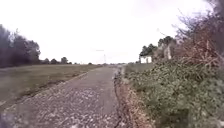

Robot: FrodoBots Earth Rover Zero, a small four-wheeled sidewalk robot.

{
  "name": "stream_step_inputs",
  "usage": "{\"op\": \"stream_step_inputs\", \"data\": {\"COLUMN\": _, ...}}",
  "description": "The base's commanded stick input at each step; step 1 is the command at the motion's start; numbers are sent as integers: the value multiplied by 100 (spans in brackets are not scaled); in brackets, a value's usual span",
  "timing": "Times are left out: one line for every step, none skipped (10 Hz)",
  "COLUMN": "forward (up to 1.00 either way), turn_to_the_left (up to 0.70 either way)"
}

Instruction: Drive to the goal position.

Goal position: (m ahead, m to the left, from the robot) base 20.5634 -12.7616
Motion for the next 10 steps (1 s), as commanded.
{"op": "stream_step_inputs", "data": {"forward": 70, "turn_to_the_left": 0}}
{"op": "stream_step_inputs", "data": {"forward": 70, "turn_to_the_left": 0}}
{"op": "stream_step_inputs", "data": {"forward": 70, "turn_to_the_left": 0}}
{"op": "stream_step_inputs", "data": {"forward": 70, "turn_to_the_left": 0}}
{"op": "stream_step_inputs", "data": {"forward": 70, "turn_to_the_left": 0}}
{"op": "stream_step_inputs", "data": {"forward": 70, "turn_to_the_left": 0}}
{"op": "stream_step_inputs", "data": {"forward": 70, "turn_to_the_left": 0}}
{"op": "stream_step_inputs", "data": {"forward": 70, "turn_to_the_left": 32}}
{"op": "stream_step_inputs", "data": {"forward": 70, "turn_to_the_left": 35}}
{"op": "stream_step_inputs", "data": {"forward": 70, "turn_to_the_left": 35}}
